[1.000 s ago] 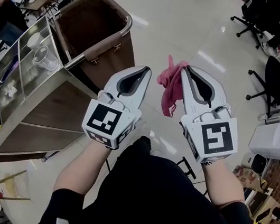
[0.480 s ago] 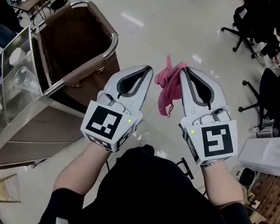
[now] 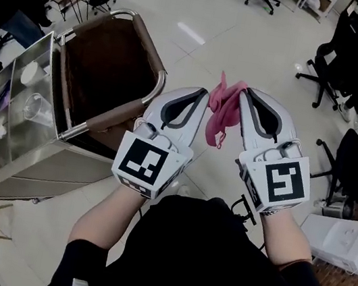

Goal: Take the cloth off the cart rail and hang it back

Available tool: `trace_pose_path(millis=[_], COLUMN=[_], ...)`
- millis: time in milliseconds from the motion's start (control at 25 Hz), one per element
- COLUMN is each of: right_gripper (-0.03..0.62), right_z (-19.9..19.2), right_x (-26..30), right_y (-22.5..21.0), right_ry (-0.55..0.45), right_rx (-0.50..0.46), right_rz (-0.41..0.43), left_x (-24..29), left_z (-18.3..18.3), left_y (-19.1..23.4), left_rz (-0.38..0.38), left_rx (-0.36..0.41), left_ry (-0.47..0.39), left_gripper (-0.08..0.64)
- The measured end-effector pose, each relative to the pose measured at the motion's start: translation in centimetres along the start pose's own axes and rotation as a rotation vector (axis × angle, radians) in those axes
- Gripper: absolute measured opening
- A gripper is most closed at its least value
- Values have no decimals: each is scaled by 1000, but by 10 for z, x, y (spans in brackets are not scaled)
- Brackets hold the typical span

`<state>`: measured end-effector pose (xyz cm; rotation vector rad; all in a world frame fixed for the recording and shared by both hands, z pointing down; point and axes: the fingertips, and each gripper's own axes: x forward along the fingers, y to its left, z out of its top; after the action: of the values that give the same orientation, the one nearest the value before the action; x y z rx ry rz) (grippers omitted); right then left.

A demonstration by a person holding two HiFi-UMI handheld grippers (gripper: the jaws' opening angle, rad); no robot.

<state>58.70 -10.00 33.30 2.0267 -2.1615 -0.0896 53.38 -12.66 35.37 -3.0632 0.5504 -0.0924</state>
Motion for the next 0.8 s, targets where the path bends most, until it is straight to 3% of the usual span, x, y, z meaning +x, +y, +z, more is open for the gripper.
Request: trace_pose_path(millis=[80,240,360,800], right_gripper=[9,9,9,9], right_z=[3,10,12,22], right_x=[9,27,39,96], right_y=[-3,-9,-19,-96], right_ry=[-8,-28,-42,-96], right_rx=[4,4,1,0], right_rz=[29,92,142,376], left_x=[2,14,21,103], left_z=[2,18,14,37], left_y=[5,21,26,51], left_rz=[28,80,135,374], left_rx=[-8,70,1,23], left_ry=[17,-74,21,19], left_gripper=[0,0,0,0])
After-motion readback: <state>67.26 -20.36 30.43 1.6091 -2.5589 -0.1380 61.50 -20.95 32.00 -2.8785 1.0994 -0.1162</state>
